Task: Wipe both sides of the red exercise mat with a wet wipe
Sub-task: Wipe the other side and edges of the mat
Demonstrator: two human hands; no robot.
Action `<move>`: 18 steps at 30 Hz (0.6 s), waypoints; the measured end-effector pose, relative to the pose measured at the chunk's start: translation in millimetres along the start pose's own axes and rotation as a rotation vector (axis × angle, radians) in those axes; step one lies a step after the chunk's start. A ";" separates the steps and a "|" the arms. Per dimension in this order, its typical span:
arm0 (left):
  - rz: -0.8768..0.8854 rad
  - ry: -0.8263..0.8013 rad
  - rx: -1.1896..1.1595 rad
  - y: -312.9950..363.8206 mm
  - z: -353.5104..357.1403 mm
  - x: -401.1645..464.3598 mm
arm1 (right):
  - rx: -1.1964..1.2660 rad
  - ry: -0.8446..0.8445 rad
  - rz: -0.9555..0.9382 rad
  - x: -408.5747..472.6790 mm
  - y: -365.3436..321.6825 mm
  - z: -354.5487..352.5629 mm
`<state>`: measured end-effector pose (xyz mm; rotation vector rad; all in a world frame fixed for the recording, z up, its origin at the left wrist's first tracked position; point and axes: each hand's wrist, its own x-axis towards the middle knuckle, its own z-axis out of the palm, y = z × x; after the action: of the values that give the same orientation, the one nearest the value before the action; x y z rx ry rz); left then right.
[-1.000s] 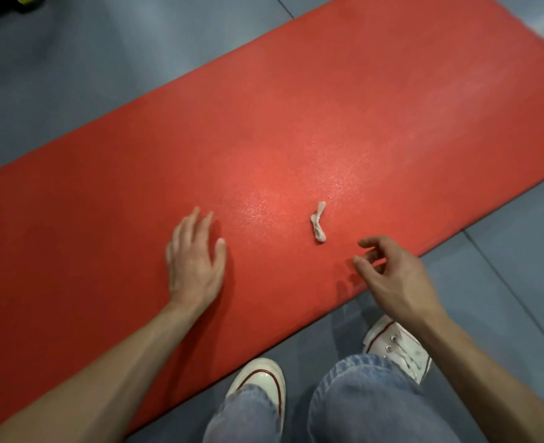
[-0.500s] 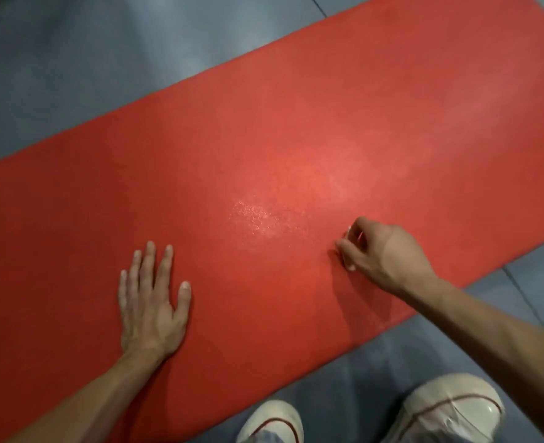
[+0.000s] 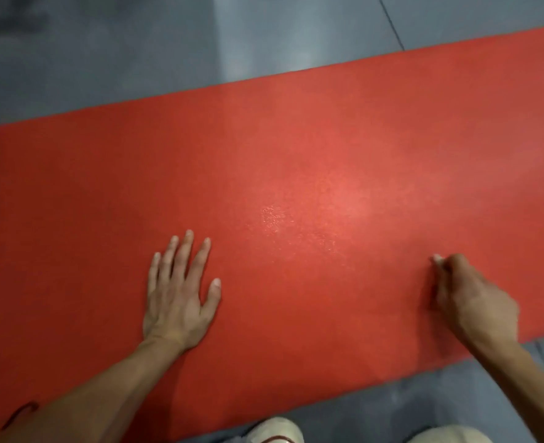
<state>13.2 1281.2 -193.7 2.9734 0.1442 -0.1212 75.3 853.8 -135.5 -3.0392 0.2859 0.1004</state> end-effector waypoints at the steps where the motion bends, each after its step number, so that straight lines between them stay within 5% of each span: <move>1: -0.001 0.004 0.000 -0.7 0.5 1.2 | 0.000 0.020 0.116 10.0 8.8 0.7; 4: 0.003 0.000 0.019 -2.5 2.1 1.8 | 0.019 0.104 0.313 23.2 5.6 7.7; 7: 0.008 -0.005 0.015 -3.1 2.1 2.6 | 0.099 0.115 0.166 19.7 -66.3 14.7; 12: 0.013 -0.016 0.012 -3.6 0.8 1.8 | 0.127 -0.027 -0.699 -19.2 -209.7 48.0; 14: 0.017 -0.011 0.005 -4.5 0.3 3.5 | 0.146 -0.029 -0.883 -0.8 -212.1 52.9; 16: 0.019 -0.015 0.001 -5.1 0.4 4.6 | 0.117 0.053 -0.706 40.1 -178.6 46.0; 18: 0.015 -0.023 0.006 -4.4 0.0 4.6 | 0.056 0.103 -0.276 89.1 -128.8 31.2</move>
<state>17.3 1285.9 -194.8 2.9770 0.1190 -0.1540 185.2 966.4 -162.7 -2.9964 -0.1239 -0.0819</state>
